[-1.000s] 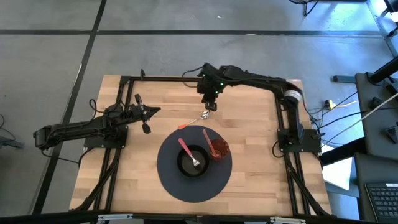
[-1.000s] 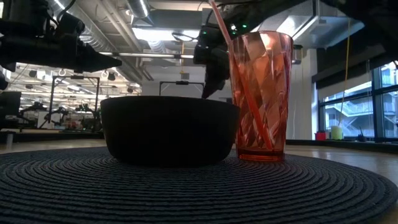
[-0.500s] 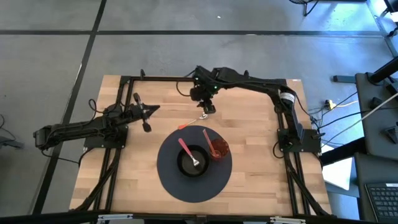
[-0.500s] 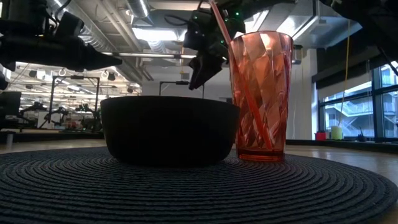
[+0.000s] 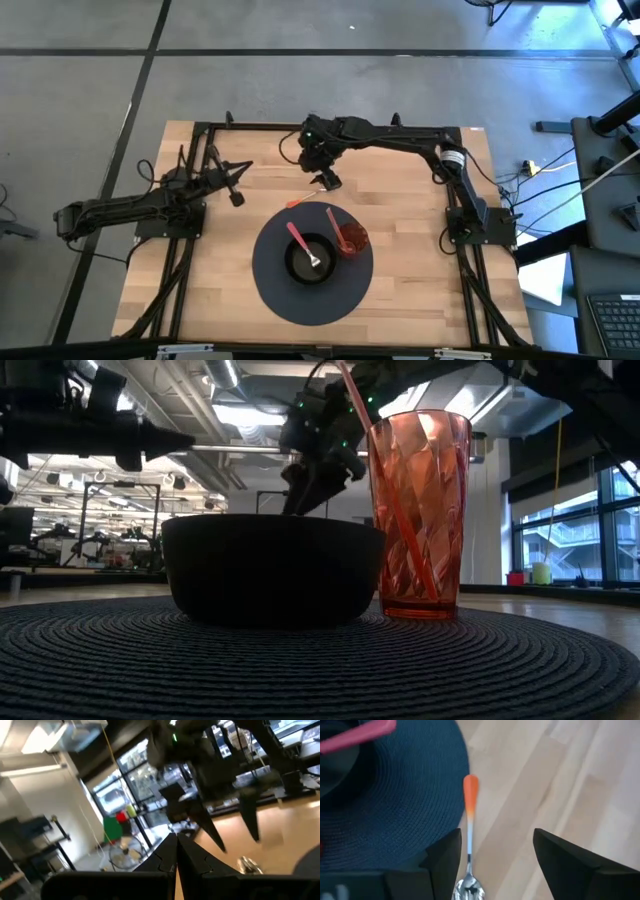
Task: Pick & Place Utensil
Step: Put the orange spoon into the black bowl
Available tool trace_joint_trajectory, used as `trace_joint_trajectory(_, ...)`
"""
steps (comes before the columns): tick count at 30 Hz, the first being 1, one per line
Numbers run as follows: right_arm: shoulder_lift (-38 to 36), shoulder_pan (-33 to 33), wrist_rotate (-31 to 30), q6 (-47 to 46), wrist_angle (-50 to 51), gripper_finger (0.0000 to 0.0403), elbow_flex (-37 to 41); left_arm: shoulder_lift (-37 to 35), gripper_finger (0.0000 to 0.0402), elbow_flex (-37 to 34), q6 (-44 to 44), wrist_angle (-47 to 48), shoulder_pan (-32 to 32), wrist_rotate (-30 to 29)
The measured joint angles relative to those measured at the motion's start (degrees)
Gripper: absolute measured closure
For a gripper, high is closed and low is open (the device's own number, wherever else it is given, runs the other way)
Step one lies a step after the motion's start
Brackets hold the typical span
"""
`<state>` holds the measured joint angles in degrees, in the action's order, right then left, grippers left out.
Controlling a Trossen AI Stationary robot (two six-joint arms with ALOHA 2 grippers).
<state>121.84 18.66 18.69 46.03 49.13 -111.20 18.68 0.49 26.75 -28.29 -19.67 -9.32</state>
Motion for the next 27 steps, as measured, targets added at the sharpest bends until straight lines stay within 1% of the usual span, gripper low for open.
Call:
trace_joint_trajectory(6,3.2,-1.1,-0.7,0.6,0.3,0.016,0.0,0.0,0.0398,0.0,5.6,-1.6,0.0,0.1)
trace_joint_trajectory(12,4.7,-2.0,-1.1,0.7,0.7,0.016,0.0,0.0,0.0398,0.0,7.9,-1.6,0.0,0.2)
trace_joint_trajectory(27,9.7,-3.8,-1.7,3.6,2.5,0.016,0.0,0.0,0.0398,0.0,5.5,-1.9,0.0,0.4)
